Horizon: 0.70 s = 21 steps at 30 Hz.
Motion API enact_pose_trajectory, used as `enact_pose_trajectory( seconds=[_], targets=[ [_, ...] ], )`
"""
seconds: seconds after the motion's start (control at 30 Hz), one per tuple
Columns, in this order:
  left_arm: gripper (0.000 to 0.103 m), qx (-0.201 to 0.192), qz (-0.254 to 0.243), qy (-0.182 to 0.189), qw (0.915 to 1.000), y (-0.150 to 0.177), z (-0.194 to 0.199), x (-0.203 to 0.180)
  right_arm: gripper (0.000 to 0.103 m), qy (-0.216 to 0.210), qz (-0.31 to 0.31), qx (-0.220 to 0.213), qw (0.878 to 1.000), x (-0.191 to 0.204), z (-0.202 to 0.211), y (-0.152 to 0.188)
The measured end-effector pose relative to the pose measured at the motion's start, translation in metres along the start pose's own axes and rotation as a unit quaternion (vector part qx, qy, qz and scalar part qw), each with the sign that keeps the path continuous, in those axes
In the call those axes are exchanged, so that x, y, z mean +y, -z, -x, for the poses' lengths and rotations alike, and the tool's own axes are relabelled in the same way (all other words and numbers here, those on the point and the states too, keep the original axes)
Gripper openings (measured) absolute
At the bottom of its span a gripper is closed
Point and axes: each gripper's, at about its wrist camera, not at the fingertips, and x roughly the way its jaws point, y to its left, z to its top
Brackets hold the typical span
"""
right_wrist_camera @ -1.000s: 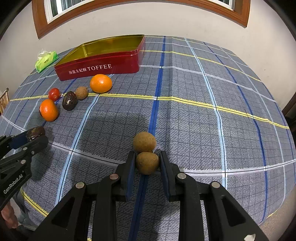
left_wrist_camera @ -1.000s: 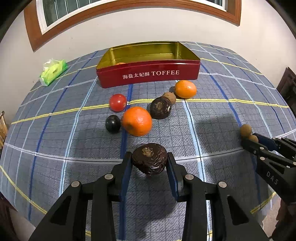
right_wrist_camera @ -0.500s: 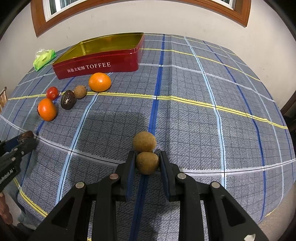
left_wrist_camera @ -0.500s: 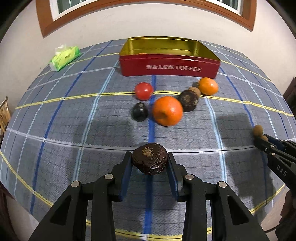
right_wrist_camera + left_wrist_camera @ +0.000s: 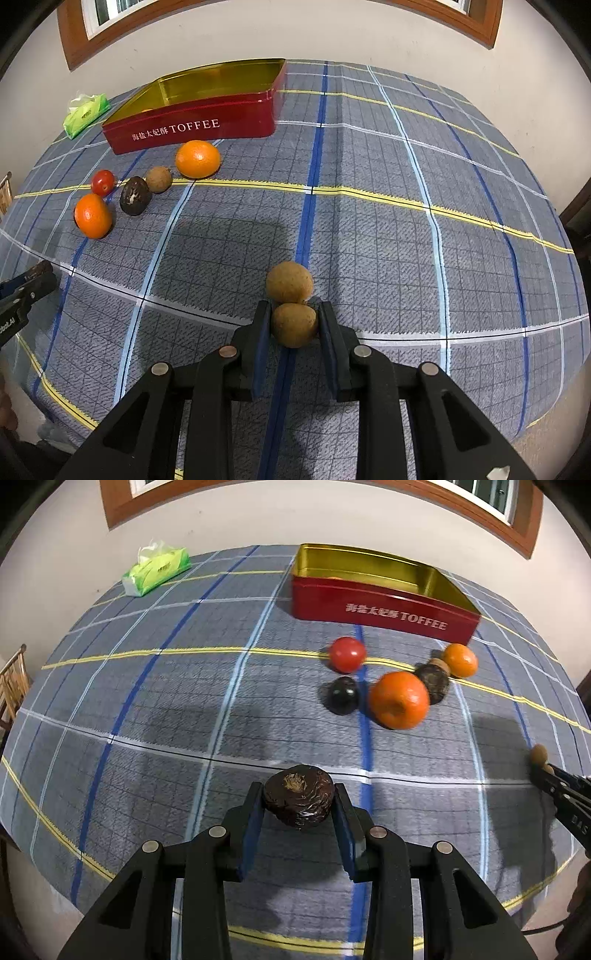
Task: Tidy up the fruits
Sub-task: 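Lift the brown fruit with the left gripper while the right gripper holds the kiwis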
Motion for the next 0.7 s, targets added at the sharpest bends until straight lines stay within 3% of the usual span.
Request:
enact_pose_trajectory(
  seconds=[0.7],
  targets=[
    [0.037, -0.002, 0.012, 0.008, 0.9999, -0.012, -0.002, 0.012, 0.023, -0.016, -0.032, 0.009, 0.999, -0.006, 0.003, -0.005]
  ],
)
